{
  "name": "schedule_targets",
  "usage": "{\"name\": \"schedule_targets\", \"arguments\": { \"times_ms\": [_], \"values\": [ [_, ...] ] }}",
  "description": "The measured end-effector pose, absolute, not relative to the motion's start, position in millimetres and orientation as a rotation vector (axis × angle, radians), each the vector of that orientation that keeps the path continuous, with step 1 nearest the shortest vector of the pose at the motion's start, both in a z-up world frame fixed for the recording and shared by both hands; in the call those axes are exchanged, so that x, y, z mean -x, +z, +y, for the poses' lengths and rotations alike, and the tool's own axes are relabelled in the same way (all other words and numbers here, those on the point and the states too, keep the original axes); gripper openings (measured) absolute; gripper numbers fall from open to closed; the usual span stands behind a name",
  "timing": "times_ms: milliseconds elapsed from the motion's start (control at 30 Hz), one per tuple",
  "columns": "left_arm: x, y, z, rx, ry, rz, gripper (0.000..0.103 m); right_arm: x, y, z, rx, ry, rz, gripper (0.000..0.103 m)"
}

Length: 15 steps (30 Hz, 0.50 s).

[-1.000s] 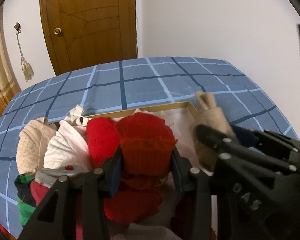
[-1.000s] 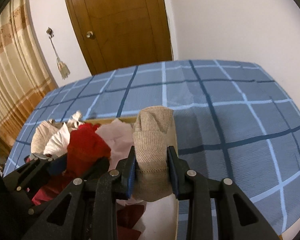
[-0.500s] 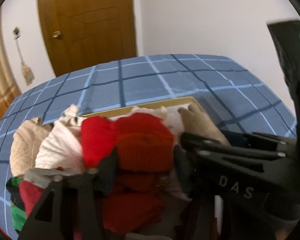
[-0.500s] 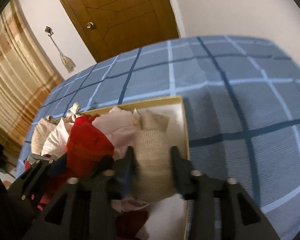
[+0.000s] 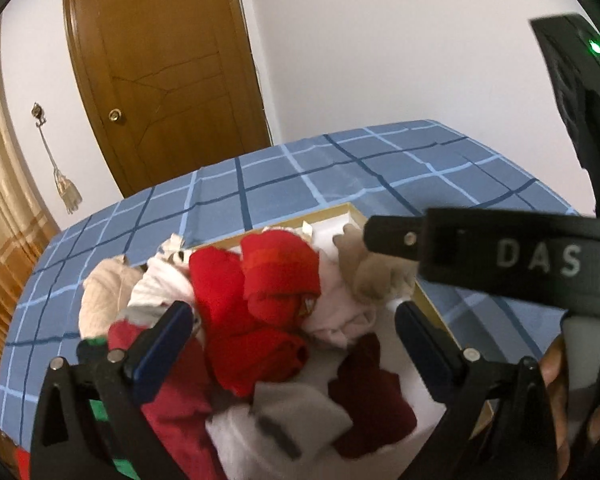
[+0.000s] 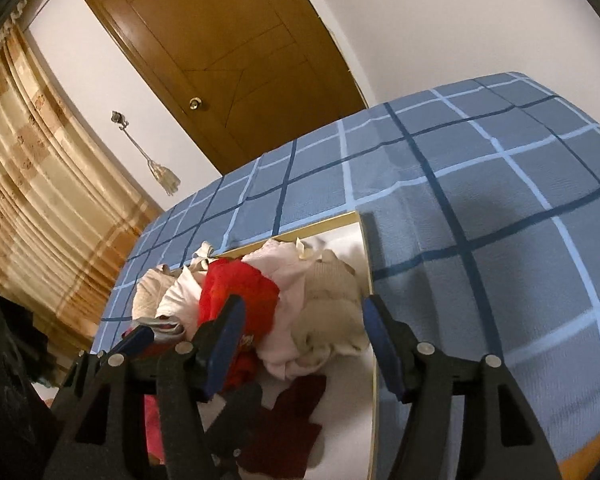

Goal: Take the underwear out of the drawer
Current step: 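Lower both socks into the tray and open both tools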

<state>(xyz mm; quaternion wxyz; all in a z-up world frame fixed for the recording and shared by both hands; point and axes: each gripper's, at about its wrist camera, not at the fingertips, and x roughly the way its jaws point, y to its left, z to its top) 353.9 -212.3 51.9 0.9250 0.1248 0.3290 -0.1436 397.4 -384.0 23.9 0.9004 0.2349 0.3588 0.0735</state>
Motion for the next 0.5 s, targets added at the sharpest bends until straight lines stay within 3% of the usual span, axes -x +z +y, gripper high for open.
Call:
{"name": "schedule_targets", "arguments": {
  "times_ms": [500],
  "values": [
    [-305, 45, -167, -0.207, -0.219, 0.634, 0.102, -311, 25, -366, -0.555, 0.103, 0.604, 0.064]
  ]
}}
